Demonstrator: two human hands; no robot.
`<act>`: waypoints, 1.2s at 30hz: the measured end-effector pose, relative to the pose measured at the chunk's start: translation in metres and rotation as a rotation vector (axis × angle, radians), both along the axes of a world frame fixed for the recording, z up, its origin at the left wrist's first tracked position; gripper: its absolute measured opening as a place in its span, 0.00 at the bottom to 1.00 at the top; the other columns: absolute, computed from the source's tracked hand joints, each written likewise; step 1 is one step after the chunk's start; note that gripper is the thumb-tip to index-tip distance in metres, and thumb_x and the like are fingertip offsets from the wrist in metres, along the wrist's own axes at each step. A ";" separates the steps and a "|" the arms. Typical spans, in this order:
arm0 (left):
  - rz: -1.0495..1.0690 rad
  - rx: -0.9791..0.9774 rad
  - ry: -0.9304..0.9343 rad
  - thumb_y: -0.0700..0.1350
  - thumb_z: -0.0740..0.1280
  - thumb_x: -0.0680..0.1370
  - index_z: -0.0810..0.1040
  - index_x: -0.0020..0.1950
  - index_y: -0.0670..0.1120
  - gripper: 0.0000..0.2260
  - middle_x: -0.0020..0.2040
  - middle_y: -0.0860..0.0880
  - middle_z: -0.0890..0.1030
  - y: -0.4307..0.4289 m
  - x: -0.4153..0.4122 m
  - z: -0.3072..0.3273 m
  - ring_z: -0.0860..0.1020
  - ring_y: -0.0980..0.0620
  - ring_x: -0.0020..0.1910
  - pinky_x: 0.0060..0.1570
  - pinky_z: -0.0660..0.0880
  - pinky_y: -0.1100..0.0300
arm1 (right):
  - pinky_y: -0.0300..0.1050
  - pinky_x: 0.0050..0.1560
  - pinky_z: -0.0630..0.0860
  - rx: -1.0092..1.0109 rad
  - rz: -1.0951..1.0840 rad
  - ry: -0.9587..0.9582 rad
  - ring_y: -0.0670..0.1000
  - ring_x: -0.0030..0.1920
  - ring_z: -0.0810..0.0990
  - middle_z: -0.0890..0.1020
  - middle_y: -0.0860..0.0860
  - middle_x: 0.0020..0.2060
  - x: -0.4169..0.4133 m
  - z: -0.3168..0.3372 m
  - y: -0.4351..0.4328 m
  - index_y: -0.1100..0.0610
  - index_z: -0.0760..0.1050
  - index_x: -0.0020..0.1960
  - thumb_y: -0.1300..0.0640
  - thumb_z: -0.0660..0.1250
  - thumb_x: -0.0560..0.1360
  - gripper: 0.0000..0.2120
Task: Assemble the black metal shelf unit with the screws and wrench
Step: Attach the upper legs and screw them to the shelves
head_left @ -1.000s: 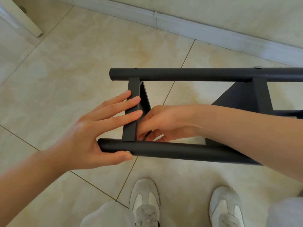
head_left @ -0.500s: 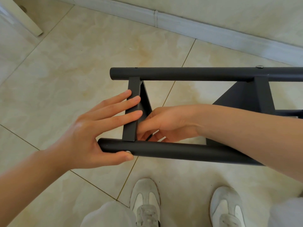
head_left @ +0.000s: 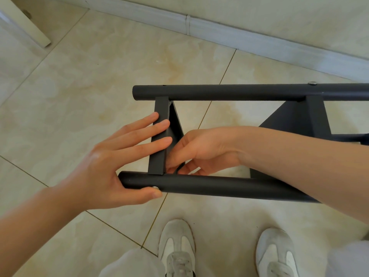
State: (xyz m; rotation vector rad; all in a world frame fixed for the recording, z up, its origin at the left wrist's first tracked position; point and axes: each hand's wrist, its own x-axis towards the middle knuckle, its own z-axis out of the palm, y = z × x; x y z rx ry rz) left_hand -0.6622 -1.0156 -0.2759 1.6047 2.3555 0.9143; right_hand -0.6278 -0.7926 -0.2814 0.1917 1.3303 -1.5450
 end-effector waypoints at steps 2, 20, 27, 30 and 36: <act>-0.003 0.003 0.001 0.62 0.69 0.77 0.72 0.70 0.39 0.32 0.75 0.43 0.70 0.000 0.000 0.000 0.64 0.41 0.78 0.75 0.64 0.48 | 0.40 0.46 0.79 0.034 0.014 0.012 0.48 0.42 0.80 0.85 0.50 0.42 0.000 0.001 0.000 0.55 0.84 0.45 0.56 0.70 0.76 0.05; 0.000 0.013 0.007 0.62 0.68 0.77 0.72 0.70 0.38 0.32 0.75 0.43 0.70 0.001 0.000 -0.002 0.64 0.41 0.78 0.76 0.63 0.49 | 0.41 0.47 0.76 0.061 0.026 0.063 0.48 0.42 0.77 0.84 0.50 0.41 -0.002 0.005 0.001 0.58 0.82 0.50 0.57 0.70 0.76 0.05; 0.004 0.006 0.007 0.62 0.69 0.77 0.72 0.70 0.38 0.32 0.75 0.44 0.70 -0.001 0.000 -0.003 0.64 0.40 0.78 0.76 0.64 0.48 | 0.42 0.50 0.77 0.122 0.068 0.067 0.50 0.45 0.78 0.84 0.51 0.42 -0.001 0.003 0.000 0.57 0.83 0.46 0.53 0.70 0.76 0.07; 0.003 0.007 0.011 0.62 0.69 0.77 0.72 0.70 0.38 0.32 0.75 0.44 0.70 -0.001 0.000 -0.003 0.64 0.40 0.78 0.76 0.63 0.48 | 0.40 0.46 0.76 0.133 0.059 0.075 0.49 0.44 0.77 0.84 0.50 0.42 -0.002 0.004 0.000 0.56 0.83 0.46 0.52 0.70 0.76 0.08; 0.006 0.010 0.009 0.62 0.69 0.77 0.73 0.70 0.39 0.32 0.75 0.44 0.70 -0.001 0.000 -0.003 0.64 0.41 0.78 0.76 0.64 0.48 | 0.40 0.45 0.78 0.027 0.017 0.052 0.48 0.41 0.79 0.84 0.50 0.40 -0.002 0.003 0.002 0.56 0.83 0.44 0.60 0.70 0.76 0.04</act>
